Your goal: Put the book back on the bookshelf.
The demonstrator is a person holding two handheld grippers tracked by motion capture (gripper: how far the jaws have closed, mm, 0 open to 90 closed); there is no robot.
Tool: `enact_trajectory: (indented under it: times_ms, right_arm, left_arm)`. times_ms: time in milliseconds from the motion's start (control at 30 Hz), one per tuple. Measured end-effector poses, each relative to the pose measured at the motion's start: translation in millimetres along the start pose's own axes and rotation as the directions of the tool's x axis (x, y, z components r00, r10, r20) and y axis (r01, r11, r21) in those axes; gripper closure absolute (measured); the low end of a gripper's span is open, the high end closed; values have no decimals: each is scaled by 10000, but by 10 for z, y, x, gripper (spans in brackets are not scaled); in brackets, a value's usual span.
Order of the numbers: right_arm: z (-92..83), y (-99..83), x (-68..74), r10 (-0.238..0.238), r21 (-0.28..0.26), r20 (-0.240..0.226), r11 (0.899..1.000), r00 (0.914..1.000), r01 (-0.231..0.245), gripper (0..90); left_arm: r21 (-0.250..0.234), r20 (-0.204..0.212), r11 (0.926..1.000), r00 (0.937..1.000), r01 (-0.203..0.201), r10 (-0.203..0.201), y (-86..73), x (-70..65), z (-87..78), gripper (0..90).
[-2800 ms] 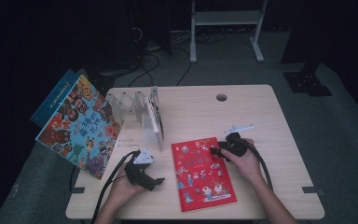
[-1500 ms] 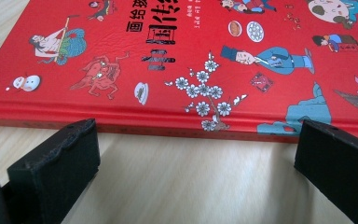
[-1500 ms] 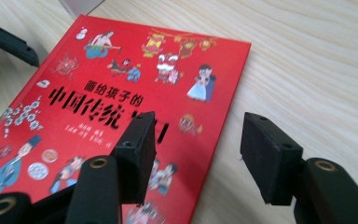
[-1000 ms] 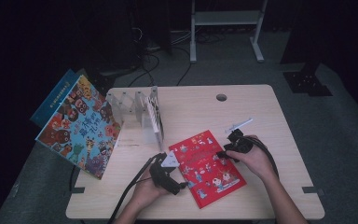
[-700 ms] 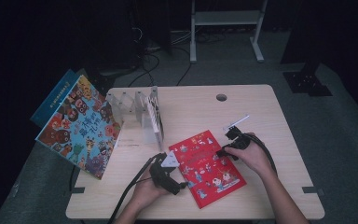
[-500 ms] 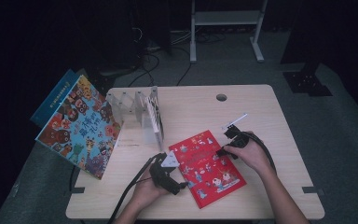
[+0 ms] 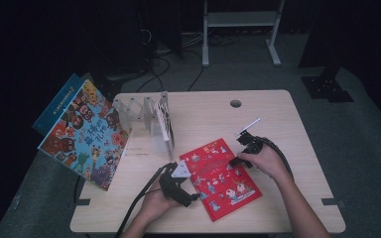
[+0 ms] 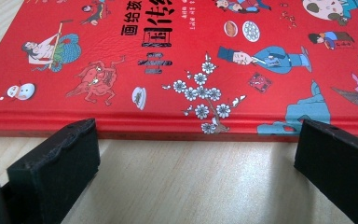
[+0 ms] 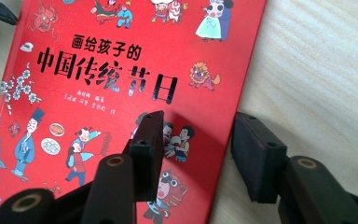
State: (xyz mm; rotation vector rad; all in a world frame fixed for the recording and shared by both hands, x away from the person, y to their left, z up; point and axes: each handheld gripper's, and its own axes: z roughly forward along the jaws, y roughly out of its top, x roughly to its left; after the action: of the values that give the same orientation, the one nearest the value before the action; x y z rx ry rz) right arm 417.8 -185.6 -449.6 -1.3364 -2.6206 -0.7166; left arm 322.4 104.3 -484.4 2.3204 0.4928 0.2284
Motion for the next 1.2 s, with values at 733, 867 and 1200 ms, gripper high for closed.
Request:
enact_trajectory:
  times_ms: [733,867,1200]
  right_arm:
    - [-414,37,95,-568,-1035,-691,9934,9960,495,637]
    - [-506,67,142,-781,-1194,-862,9905,9932,676,645]
    - [-534,144,259,-1082,-880,-1687,9916,9797,943,629]
  left_arm:
    - [47,32,10000,10000,-38,37,1,5,-1,0]
    - [43,38,10000,10000,-26,26,1,4,-1,0]
    - [1,20,10000,10000,-21,21,0,3,1,0]
